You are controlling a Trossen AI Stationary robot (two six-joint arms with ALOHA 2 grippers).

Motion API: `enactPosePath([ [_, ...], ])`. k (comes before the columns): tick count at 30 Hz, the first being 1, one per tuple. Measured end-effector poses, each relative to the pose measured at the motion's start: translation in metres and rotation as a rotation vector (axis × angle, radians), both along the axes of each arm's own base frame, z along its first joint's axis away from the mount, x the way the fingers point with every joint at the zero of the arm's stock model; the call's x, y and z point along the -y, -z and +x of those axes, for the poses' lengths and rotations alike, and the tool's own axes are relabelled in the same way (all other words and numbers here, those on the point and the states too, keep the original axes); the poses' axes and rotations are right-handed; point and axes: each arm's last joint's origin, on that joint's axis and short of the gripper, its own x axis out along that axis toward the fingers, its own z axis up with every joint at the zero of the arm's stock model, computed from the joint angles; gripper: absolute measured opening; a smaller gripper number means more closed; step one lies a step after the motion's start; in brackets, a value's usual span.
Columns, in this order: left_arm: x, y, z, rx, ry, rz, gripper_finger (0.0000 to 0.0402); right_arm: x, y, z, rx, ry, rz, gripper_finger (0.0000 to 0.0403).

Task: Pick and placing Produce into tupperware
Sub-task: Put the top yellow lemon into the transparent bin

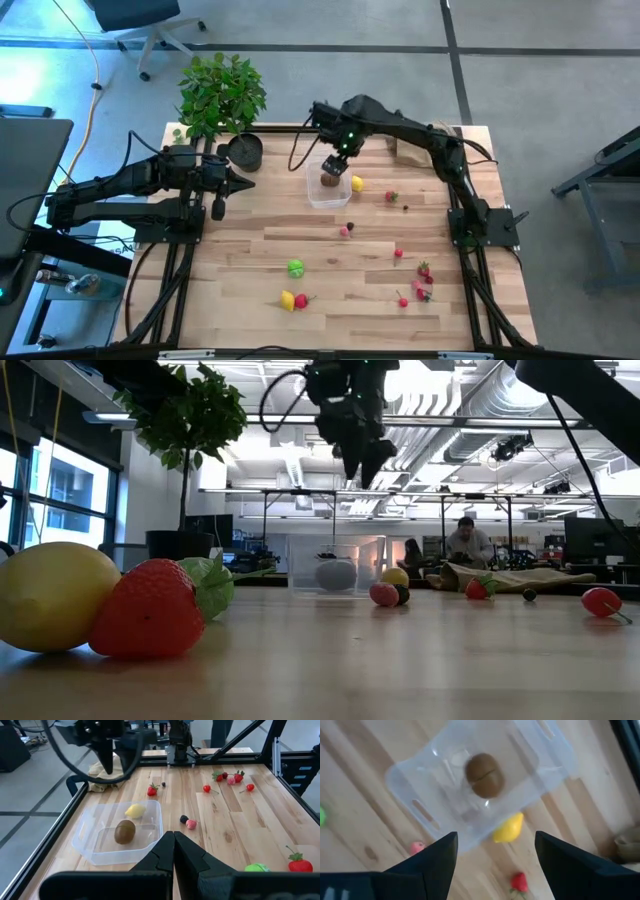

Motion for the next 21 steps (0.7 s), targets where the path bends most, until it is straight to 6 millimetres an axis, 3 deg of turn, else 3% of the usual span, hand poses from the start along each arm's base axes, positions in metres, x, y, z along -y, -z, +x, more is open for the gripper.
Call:
enactPosePath([
  [5,0.0,0.0,0.0,0.0,0.0,0.0,0.0001,-0.028,-0.003,0.023,0.148,-0.153,-0.047,0.0256],
  [8,0.0,0.0,0.0,0.0,0.0,0.0,0.0001,-0.012,-0.007,0.029,0.258,-0.165,-0.076,0.0256],
  [11,0.0,0.0,0.0,0.0,0.0,0.0,0.0001,0.006,-0.005,0.018,0.203,-0.121,-0.054,0.0256],
  [13,0.0,0.0,0.0,0.0,0.0,0.0,0.0001,0.006,-0.003,0.015,0.157,-0.15,-0.064,0.0252],
  [18,0.0,0.0,0.0,0.0,0.0,0.0,0.0001,-0.001,0.032,0.036,0.292,-0.225,-0.025,0.0226],
  [21,0.0,0.0,0.0,0.0,0.001,0.0,0.0001,-0.013,0.045,0.036,0.344,-0.243,-0.018,0.0205],
])
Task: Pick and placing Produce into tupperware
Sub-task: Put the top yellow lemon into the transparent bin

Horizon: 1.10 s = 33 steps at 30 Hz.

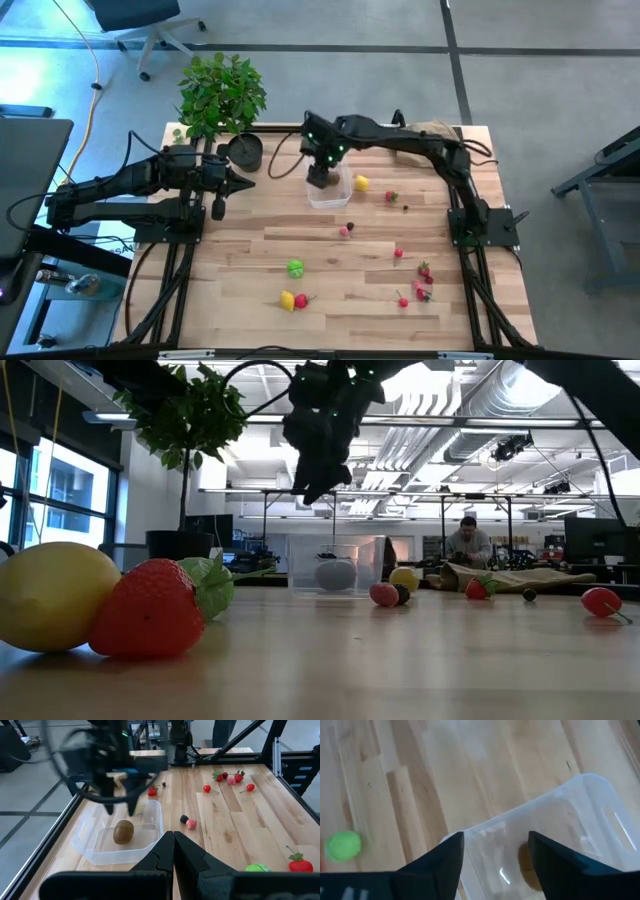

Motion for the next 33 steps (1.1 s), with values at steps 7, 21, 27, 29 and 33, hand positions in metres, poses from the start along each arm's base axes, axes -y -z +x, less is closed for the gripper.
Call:
enactPosePath([
  [7,0.0,0.0,0.0,0.0,0.0,0.0,0.0001,-0.022,0.003,-0.035,0.015,-0.018,-0.001,0.0158],
  [21,0.0,0.0,0.0,0.0,0.0,0.0,0.0001,-0.007,0.003,-0.17,0.034,0.475,0.033,0.0138],
  [27,0.0,0.0,0.0,0.0,0.0,0.0,0.0001,0.017,0.024,-0.182,-0.07,0.499,0.041,0.0139],
  [29,0.0,0.0,0.0,0.0,0.0,0.0,0.0001,0.022,0.029,-0.182,-0.088,0.485,0.04,0.0139],
  [33,0.0,0.0,0.0,0.0,0.0,0.0,0.0001,0.03,0.037,-0.181,-0.109,0.453,0.051,0.0139],
])
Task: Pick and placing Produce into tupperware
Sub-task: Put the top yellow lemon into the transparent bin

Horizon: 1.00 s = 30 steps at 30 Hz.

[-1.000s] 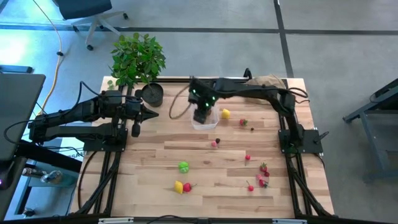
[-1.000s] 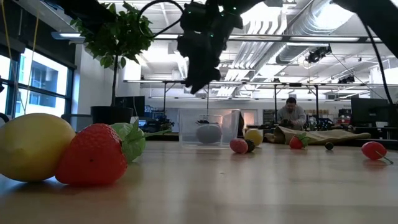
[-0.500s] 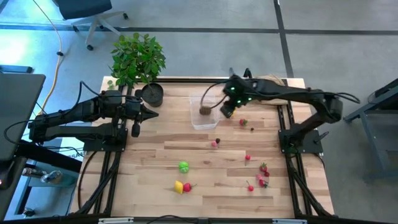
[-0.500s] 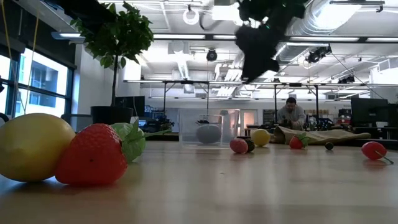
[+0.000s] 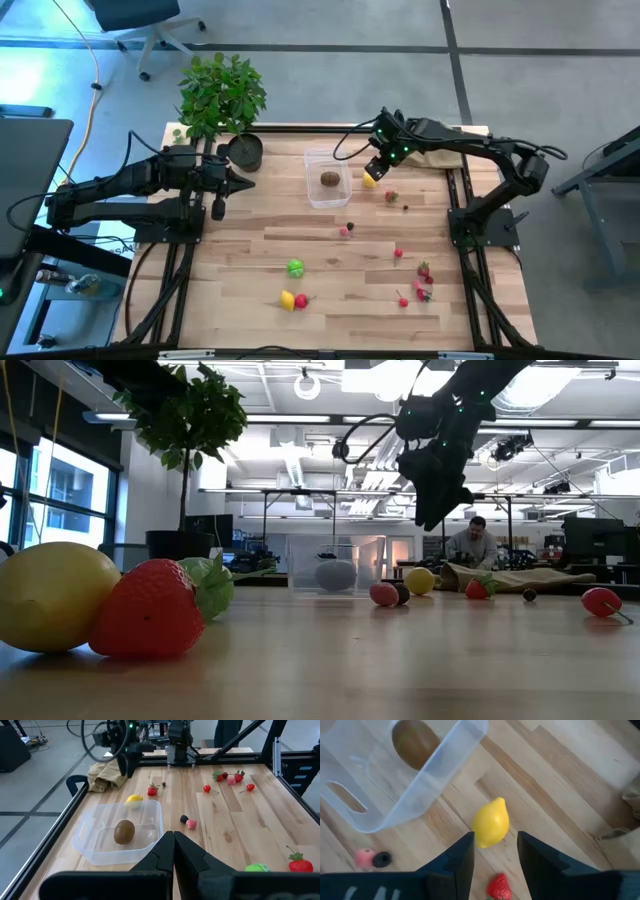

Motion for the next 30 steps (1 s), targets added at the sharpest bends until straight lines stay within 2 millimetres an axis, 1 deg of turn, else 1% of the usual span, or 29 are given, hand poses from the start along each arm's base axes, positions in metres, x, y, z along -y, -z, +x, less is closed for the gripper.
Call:
enactPosePath([
  [5,0.0,0.0,0.0,0.0,0.0,0.0,0.0001,0.006,0.01,0.005,-0.01,-0.002,0.004,0.0139],
  [10,0.0,0.0,0.0,0.0,0.0,0.0,0.0001,0.008,0.017,0.006,-0.077,0.135,-0.013,0.0139],
  [19,0.0,0.0,0.0,0.0,0.0,0.0,0.0001,0.008,0.018,0.005,-0.089,0.15,-0.011,0.0139],
  [23,0.0,0.0,0.0,0.0,0.0,0.0,0.0001,0.009,0.018,0.007,-0.067,0.147,-0.012,0.014],
  [26,0.0,0.0,0.0,0.0,0.0,0.0,0.0001,0.009,0.017,0.009,-0.044,0.148,-0.019,0.0154],
  [30,0.0,0.0,0.0,0.0,0.0,0.0,0.0001,0.01,0.016,0.01,-0.03,0.16,-0.016,0.0189],
])
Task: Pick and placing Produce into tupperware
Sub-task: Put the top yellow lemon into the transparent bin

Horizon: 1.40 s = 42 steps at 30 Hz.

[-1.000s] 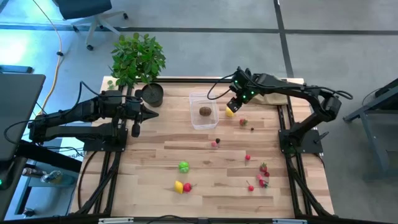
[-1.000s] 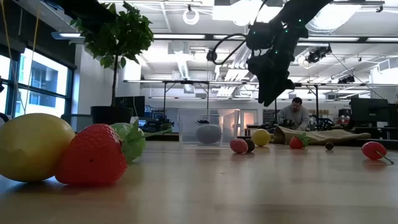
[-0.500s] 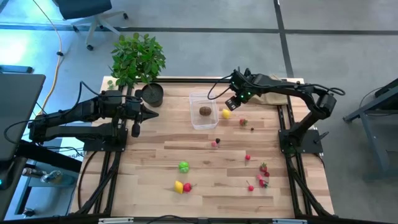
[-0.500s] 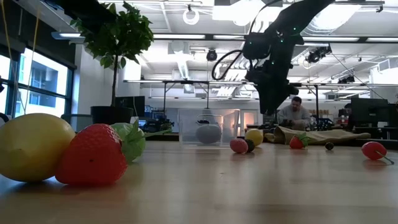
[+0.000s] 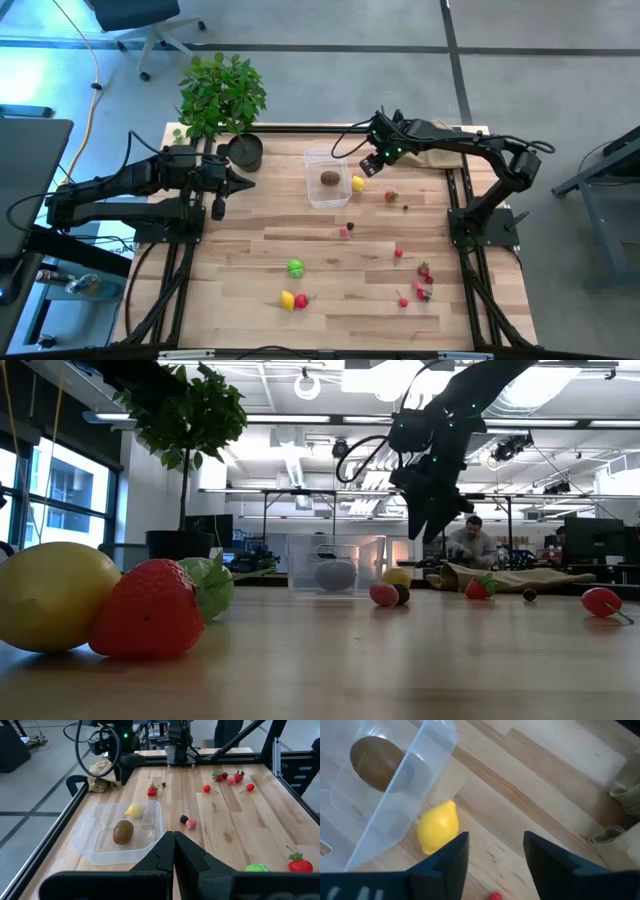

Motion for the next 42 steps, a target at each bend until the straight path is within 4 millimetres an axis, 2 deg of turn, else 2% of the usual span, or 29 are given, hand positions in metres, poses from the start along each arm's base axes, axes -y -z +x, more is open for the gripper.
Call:
enactPosePath([
  [6,0.0,0.0,0.0,0.0,0.0,0.0,0.0001,-0.001,0.003,0.005,0.013,-0.004,-0.006,0.0232],
  [12,0.0,0.0,0.0,0.0,0.0,0.0,0.0001,-0.008,0.022,0.021,-0.018,-0.054,0.023,0.0254],
  [29,0.0,0.0,0.0,0.0,0.0,0.0,0.0001,-0.013,0.06,0.044,0.017,-0.052,0.172,0.0257],
  [42,0.0,0.0,0.0,0.0,0.0,0.0,0.0001,-0.019,0.064,0.045,-0.039,0.051,0.152,0.0257],
])
